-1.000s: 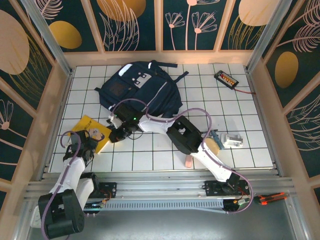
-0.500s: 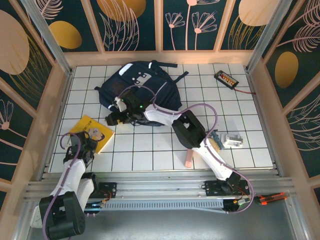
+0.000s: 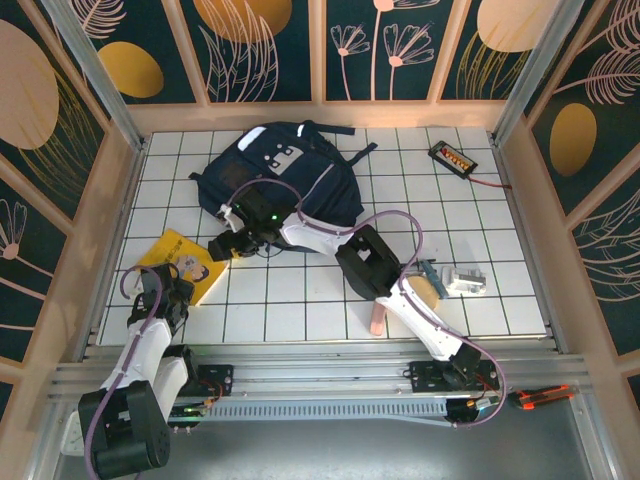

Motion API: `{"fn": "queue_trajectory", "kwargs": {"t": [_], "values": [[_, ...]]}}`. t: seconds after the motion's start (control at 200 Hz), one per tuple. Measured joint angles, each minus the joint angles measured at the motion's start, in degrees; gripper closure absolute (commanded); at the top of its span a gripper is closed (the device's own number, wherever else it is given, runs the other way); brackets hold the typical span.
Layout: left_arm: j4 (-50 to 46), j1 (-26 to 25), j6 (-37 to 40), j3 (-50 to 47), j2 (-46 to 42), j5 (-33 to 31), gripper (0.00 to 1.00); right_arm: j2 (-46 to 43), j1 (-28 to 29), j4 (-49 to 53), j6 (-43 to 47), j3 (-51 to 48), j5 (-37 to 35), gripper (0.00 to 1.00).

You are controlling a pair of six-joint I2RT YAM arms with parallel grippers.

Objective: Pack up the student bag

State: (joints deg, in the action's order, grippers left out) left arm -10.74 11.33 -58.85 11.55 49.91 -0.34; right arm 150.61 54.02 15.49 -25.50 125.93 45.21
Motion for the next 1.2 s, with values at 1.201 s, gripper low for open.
{"fn": "queue_trajectory", "kwargs": {"t": [1.201], "values": [[3.63,0.31,-1.05,-2.29,-1.2,-0.11,0.71,0.28,-1.9,-31.08,-19.47,-10.86,15.32,0.64]]}}
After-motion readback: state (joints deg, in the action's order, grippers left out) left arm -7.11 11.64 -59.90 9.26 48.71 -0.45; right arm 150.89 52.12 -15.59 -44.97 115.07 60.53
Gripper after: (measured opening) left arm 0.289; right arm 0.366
